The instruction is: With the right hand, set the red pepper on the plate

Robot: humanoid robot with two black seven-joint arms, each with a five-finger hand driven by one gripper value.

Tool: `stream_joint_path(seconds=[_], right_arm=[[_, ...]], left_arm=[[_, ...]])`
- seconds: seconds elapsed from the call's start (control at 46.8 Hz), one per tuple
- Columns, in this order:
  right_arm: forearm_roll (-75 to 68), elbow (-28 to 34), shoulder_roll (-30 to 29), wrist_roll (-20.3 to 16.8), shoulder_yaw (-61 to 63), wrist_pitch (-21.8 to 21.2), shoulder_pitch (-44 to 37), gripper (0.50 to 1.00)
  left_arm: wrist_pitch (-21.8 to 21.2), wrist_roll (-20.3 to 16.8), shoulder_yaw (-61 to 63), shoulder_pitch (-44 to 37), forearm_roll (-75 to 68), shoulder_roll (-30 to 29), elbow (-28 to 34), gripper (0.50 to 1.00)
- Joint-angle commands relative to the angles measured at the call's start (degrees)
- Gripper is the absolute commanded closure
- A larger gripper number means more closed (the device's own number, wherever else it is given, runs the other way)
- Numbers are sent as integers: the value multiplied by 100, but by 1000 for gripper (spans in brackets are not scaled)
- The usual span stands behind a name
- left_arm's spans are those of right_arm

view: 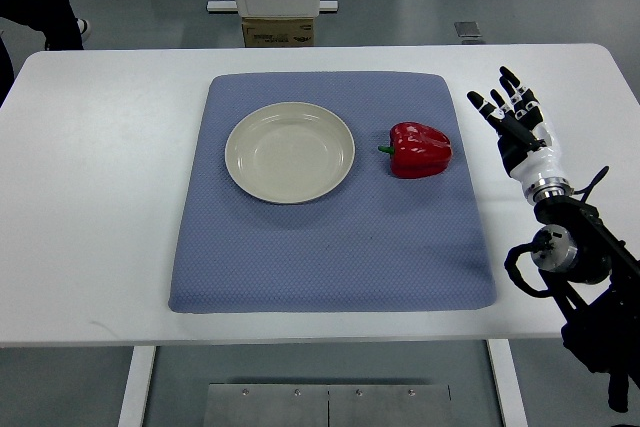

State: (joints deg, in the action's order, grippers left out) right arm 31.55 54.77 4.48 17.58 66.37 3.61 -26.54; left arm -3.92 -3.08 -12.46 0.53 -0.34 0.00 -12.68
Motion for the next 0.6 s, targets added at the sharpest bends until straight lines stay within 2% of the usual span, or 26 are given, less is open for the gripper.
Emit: stream_joint_path(seconds=[0.0, 0.577], right_arm=[[0, -1, 0, 0, -1, 0, 0, 509], [0, -1, 35, -71, -54, -9, 0, 507]], left_arm=[[-3, 0, -2, 0, -1, 0, 3, 500], [5, 0, 6, -44, 8, 0, 3, 500]])
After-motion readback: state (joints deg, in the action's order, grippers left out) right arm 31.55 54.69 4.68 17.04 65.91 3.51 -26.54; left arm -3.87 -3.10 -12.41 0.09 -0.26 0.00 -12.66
